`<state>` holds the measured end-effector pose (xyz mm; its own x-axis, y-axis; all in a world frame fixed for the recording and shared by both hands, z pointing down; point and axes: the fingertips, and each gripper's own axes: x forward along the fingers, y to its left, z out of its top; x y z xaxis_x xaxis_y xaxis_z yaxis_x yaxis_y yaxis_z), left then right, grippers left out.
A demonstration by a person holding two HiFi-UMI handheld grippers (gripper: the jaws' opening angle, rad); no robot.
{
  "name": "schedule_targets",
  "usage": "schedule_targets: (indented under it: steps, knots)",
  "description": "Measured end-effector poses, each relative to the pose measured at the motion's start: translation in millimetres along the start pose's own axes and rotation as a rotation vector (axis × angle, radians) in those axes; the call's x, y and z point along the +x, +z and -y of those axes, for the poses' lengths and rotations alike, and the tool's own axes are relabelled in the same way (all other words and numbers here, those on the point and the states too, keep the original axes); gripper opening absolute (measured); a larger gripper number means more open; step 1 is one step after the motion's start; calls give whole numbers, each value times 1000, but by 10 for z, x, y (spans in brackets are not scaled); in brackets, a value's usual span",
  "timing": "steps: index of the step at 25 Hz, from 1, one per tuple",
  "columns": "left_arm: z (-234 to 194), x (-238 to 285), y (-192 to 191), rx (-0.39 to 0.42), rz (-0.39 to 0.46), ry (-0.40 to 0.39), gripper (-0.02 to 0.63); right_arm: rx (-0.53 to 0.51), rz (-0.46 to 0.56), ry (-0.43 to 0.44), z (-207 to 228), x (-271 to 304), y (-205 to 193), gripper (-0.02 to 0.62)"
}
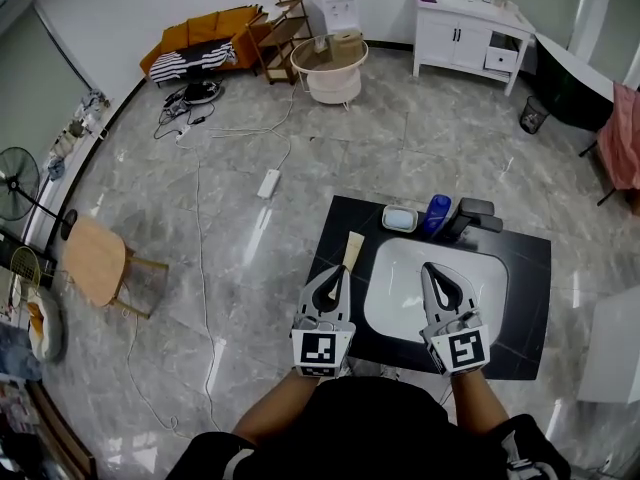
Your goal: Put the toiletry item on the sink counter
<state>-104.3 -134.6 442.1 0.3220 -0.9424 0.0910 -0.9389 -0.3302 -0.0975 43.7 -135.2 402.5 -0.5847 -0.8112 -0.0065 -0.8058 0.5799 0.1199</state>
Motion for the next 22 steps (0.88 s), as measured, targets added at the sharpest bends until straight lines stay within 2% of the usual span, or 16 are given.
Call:
schedule_targets:
  steps: [6, 12, 15, 17, 22]
  knots:
    - [73, -16, 121, -37, 6, -29, 12, -4, 48, 28, -93, -37, 197, 3]
    - [113, -40, 121, -24, 8, -37, 12, -7, 75, 24, -92, -107, 248, 3]
    - [119, -33, 8, -39, 0, -38, 12, -6, 80, 16, -64, -112, 248, 4]
    - [114, -30, -15, -20, -13, -44, 12, -8, 80, 16, -59, -104, 246, 5]
    - [149, -1, 170, -36, -33, -39, 12, 1, 60, 16, -36, -108, 201, 5]
